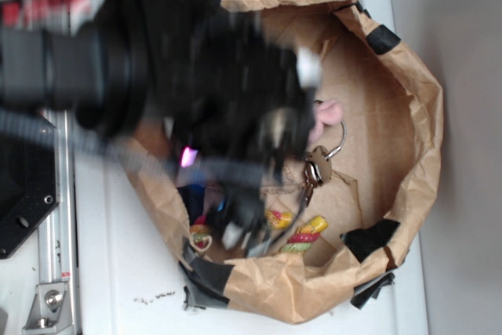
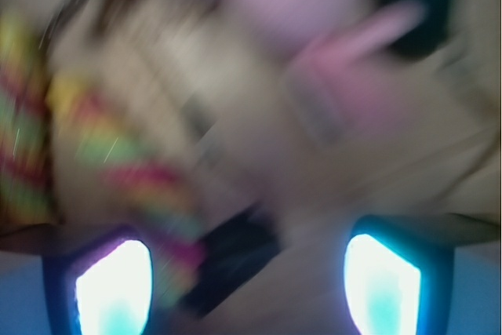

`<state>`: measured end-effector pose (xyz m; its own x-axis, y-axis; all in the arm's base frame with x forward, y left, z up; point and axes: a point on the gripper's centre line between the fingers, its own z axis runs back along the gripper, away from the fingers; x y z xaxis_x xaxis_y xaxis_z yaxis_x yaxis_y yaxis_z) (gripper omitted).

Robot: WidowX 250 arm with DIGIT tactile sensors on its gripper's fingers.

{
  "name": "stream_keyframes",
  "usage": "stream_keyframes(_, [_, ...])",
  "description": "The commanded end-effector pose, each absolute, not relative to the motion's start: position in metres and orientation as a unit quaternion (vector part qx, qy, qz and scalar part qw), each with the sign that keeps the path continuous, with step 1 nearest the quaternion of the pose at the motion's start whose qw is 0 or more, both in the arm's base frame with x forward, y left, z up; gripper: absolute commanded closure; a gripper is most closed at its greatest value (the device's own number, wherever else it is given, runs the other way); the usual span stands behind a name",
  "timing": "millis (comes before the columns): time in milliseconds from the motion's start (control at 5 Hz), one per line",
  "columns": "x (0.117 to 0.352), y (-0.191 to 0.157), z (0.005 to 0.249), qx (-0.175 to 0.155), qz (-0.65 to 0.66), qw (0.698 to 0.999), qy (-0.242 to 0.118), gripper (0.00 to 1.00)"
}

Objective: Grab the multicolored rope.

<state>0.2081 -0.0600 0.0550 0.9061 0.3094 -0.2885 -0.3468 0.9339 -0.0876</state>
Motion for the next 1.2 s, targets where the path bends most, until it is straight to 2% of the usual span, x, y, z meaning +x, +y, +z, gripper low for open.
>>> stream_keyframes(0, [0.202, -0.087, 0.026, -0.029, 0.132, 0.985, 0.110, 0.00])
stream_keyframes(200, [0.206, -0.072, 0.013, -0.023, 0.125, 0.986, 0.104, 0.00])
stream_keyframes(400, [0.216, -0.054, 0.025, -0.033, 0.127, 0.989, 0.067, 0.00])
stream_keyframes(600, [0.231, -0.045, 0.025, -0.030, 0.133, 0.989, 0.055, 0.00])
stream_keyframes(800, [0.235, -0.039, 0.015, -0.026, 0.145, 0.987, 0.065, 0.00])
stream_keyframes(1000, [0.230, -0.040, 0.015, -0.023, 0.140, 0.988, 0.061, 1.00])
